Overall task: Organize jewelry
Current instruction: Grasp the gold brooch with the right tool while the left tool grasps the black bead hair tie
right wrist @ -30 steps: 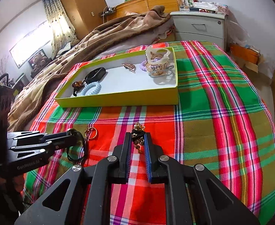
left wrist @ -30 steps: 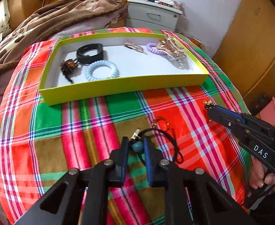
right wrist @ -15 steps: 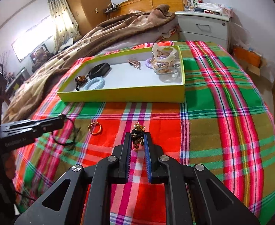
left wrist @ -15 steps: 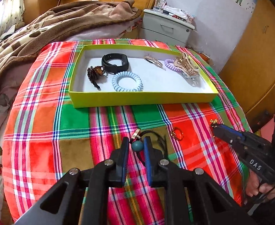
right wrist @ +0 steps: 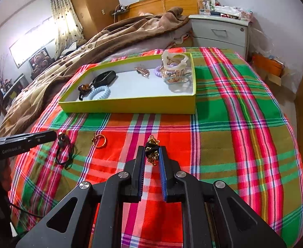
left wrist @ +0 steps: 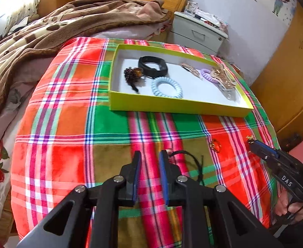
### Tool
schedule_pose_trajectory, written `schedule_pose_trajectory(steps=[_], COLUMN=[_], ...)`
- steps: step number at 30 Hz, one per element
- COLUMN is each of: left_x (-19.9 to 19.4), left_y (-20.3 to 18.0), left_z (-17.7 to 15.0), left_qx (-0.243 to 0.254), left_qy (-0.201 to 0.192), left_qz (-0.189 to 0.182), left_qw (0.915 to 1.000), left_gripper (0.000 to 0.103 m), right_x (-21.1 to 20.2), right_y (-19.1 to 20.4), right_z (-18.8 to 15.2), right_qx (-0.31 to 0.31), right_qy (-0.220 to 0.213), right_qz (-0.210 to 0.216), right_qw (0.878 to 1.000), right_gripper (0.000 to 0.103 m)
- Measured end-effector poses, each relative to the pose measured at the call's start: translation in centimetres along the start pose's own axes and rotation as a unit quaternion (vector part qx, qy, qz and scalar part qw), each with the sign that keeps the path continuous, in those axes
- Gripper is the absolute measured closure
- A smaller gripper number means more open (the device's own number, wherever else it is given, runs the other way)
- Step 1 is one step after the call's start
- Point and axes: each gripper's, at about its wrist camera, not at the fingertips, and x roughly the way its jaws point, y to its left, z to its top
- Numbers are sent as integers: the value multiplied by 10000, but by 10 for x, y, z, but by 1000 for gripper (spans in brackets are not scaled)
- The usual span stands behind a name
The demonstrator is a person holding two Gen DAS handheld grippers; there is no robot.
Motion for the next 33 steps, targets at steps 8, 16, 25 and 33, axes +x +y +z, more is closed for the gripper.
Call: schedule_pose_trajectory(steps=[8, 16, 25, 33], left_x=[9, 18, 19, 7], left_y=[-15, -24, -14, -11], left_z=[0, 0, 6, 10], left_qx=[321, 552, 388, 288], left_qy=[127, 158, 114, -60], left_qz=[-119, 139, 248, 93], left_qw=[9993, 9983, 9989, 9995], left_gripper=[64, 67, 86, 86], right_x=[2, 3, 5, 3], right_y=[0, -1, -3, 1], right_z=[-1, 0, 1, 3], right_qx=[41, 48, 75, 47], right_qy=[69, 48, 40, 1], right_qz=[29, 17, 42, 74], right_qw=[10000, 10000, 10000, 10000], right_gripper=[89, 89, 89, 89])
